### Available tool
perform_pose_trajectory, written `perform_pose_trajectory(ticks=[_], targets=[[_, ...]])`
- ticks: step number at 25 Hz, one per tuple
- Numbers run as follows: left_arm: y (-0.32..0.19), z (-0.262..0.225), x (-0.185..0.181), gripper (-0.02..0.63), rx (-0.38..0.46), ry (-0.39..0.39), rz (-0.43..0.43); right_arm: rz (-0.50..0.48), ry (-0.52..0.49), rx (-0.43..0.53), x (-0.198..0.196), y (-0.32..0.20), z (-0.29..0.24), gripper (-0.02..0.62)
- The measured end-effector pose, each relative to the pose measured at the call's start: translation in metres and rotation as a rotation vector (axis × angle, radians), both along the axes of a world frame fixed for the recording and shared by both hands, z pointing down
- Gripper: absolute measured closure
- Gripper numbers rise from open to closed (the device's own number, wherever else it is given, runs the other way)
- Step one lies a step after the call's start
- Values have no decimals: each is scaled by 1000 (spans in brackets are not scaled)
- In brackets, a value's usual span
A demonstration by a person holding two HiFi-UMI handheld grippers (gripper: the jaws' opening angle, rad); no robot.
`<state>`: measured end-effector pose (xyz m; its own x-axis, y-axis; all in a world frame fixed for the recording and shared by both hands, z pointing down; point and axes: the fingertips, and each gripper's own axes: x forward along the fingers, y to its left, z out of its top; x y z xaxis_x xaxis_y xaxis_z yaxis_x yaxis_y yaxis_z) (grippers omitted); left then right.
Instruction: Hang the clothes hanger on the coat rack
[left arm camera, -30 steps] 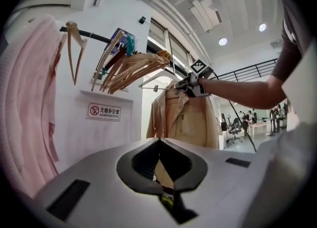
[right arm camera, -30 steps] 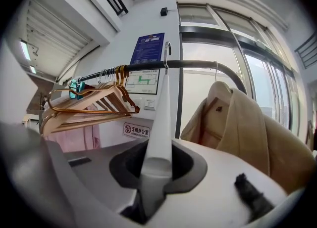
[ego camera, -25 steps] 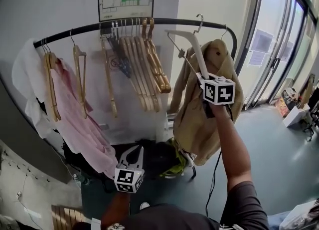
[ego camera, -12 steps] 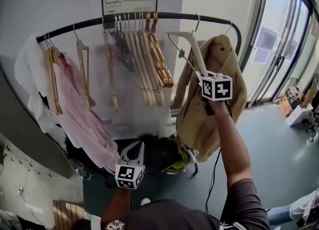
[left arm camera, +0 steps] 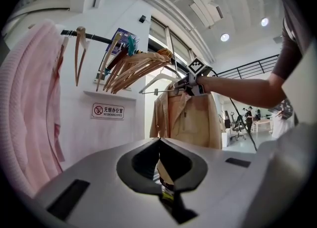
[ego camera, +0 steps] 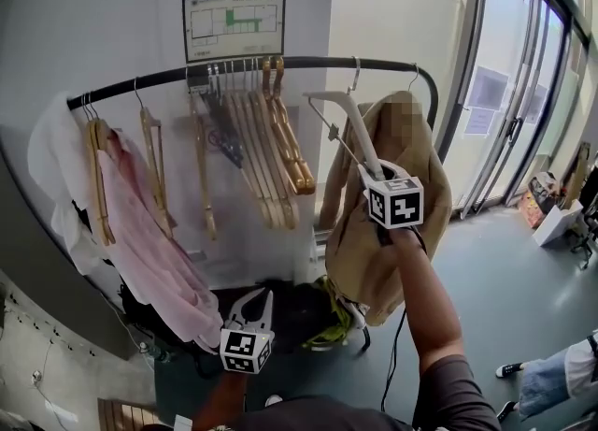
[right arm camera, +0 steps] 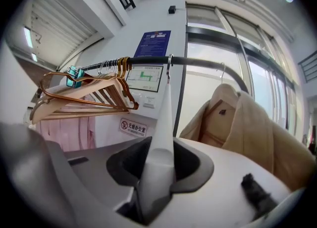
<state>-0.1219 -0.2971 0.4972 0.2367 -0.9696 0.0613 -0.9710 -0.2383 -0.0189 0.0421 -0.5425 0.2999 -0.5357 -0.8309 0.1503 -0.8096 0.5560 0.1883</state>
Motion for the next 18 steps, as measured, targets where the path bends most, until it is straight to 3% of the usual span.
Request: perform_pose_trajectory(ticks=[4,8,14,18], targets=[[-1,0,6,597,-2,-12,22,41,-62,84,21,19,-1,429],[-6,1,11,597,-7,-15,39,74,-156,150,44,53,4,413],[-15,1,25,597,-4,-18,67,125,-276,145,66,112,65,413],[-17,2,33,597,-5,-20,88,124,-218,165,43,154,124,415]])
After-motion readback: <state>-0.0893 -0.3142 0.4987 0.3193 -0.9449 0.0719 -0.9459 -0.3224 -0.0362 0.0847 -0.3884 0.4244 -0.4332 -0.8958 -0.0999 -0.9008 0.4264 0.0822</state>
